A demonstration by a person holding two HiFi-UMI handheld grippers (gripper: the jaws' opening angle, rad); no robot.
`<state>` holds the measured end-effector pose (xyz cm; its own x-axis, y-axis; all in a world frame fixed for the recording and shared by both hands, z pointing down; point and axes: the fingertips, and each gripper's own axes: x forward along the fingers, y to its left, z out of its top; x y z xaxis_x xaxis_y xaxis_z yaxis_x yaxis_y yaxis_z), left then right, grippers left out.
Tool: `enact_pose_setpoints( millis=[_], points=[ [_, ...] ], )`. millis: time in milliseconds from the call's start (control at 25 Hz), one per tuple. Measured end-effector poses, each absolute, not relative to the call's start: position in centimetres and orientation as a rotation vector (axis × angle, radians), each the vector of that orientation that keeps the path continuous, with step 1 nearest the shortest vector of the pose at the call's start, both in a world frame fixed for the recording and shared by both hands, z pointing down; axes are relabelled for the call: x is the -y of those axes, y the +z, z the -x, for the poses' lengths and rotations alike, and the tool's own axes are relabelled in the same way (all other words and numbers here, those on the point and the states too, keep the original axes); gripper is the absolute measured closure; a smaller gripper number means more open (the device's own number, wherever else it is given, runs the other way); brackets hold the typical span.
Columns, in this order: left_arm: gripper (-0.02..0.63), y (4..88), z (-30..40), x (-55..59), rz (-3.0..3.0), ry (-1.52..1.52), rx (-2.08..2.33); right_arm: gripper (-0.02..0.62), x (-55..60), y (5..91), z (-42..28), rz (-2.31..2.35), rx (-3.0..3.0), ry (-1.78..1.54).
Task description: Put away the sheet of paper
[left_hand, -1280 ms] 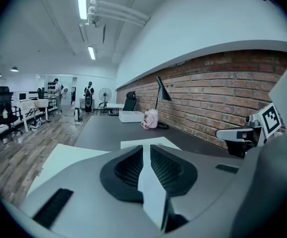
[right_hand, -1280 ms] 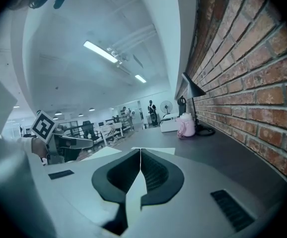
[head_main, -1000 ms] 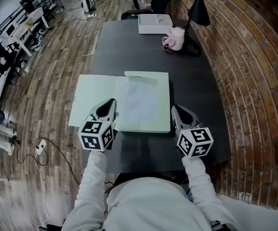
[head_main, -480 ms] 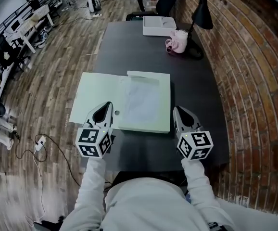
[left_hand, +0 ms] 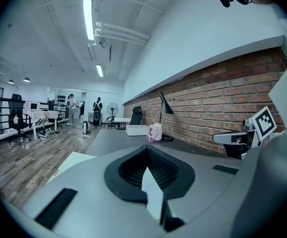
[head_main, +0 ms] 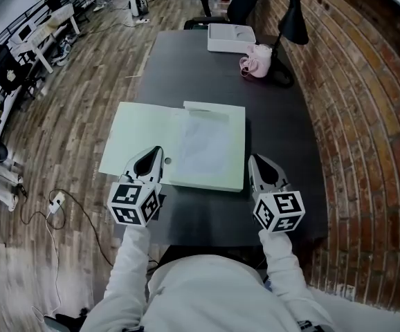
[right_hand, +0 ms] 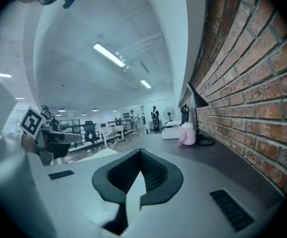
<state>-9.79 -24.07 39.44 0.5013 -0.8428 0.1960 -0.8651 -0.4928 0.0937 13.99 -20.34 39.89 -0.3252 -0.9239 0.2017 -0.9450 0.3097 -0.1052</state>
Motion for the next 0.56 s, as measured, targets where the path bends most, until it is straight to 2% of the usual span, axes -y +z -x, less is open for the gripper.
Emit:
enact_pose_setpoints(
  millis=[560],
  points=[
    [0.589, 40.8, 9.2, 24.5, -2.565, 0.207, 1.446, 0.569, 21.2, 40.6, -13.9, -1.731, 2.47, 0.308]
  ],
)
